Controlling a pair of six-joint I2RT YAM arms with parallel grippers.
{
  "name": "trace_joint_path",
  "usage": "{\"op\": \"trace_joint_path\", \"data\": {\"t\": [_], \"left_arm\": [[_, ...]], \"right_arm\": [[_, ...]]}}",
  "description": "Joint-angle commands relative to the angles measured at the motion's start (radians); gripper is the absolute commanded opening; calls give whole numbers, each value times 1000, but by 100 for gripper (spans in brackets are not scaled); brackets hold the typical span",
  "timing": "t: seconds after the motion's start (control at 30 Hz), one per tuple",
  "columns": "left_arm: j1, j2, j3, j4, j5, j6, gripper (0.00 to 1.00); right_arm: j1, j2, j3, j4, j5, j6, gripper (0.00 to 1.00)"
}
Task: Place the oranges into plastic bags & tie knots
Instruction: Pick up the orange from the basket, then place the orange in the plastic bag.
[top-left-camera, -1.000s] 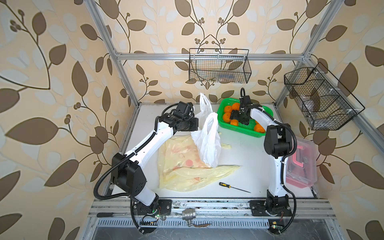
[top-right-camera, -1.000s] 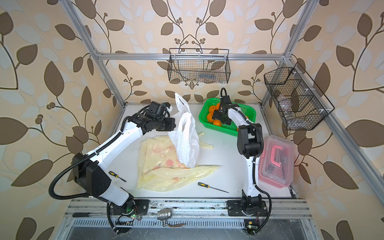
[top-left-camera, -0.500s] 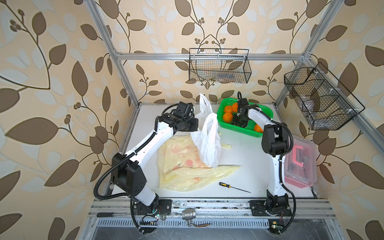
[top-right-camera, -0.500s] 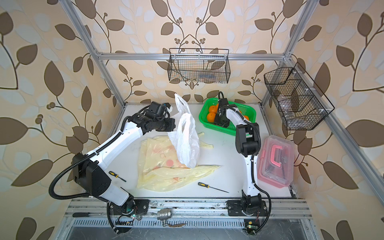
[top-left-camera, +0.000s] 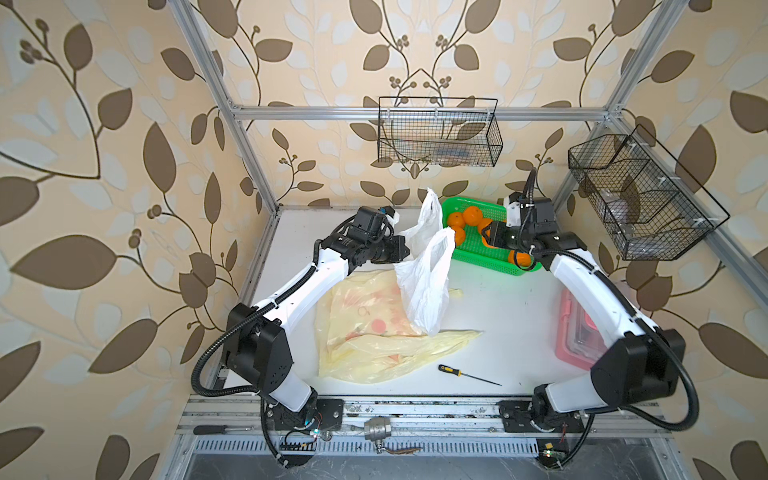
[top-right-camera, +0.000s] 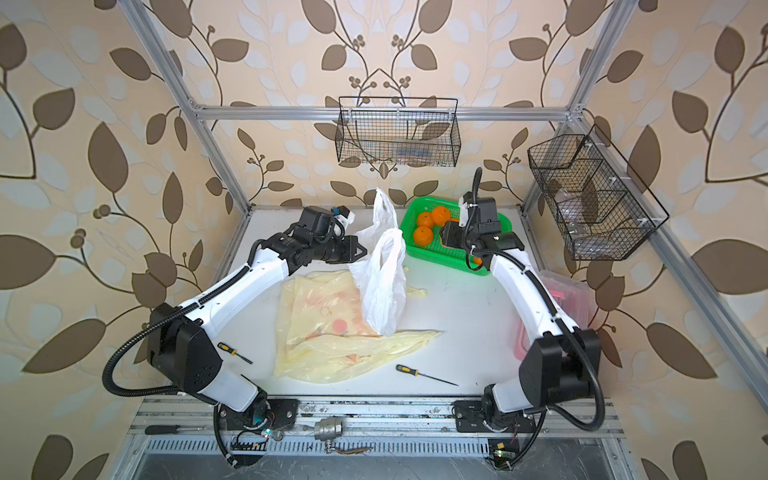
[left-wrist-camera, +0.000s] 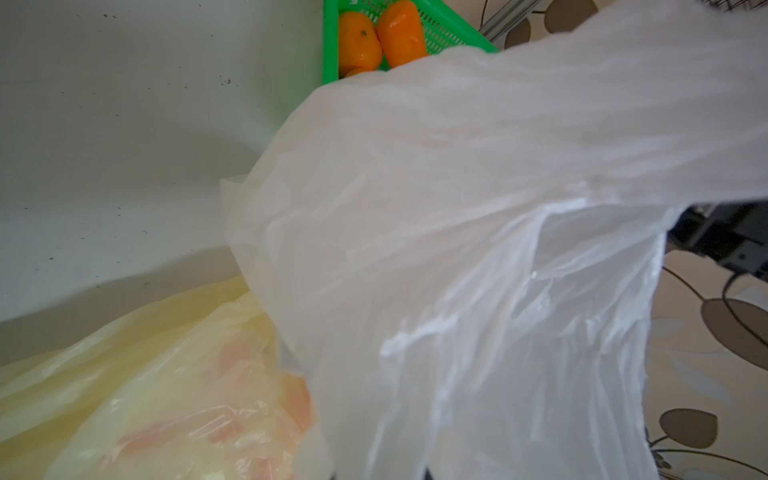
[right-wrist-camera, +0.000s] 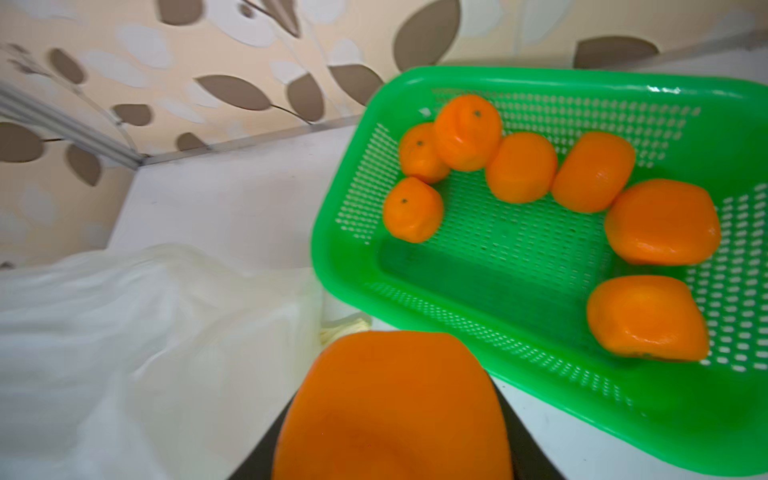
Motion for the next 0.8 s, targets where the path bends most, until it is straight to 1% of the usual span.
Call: {"op": "trace_joint_path", "data": {"t": [0.0, 0.07, 0.17, 0.23, 0.33, 0.53, 0.57, 0.6, 0.67, 0.73, 0.77], "left_arm": [[12, -57, -24, 157, 108, -61, 0], [11, -61, -32, 184, 120, -70, 0], [11, -56, -32, 197, 144, -73, 0], [11, -52, -31, 195, 152, -70, 0], [11, -48, -30, 187, 157, -66, 0], [13, -70, -38, 181, 134, -63, 0], [13, -75, -40, 177, 121, -62, 0], [15, -78, -45, 172, 101, -62, 0], [22, -82, -49, 165, 87, -67, 0], [30, -87, -56, 163, 78, -76, 0], [33, -89, -59, 161, 72, -80, 0]], "right_arm": [[84, -95, -66, 77, -86, -49, 39], [139, -144, -68, 113, -91, -36, 39], [223, -169, -61, 151, -113, -31, 39], [289, -162, -30, 158, -114, -52, 39], [353, -117, 21, 140, -123, -84, 39], [386, 8, 57, 108, -89, -62, 39], [386, 27, 66, 103, -95, -53, 41], [386, 46, 83, 89, -112, -49, 47], [388, 73, 121, 46, -125, -53, 67], [393, 53, 124, 48, -108, -60, 86], [393, 36, 121, 55, -103, -61, 91]]}}
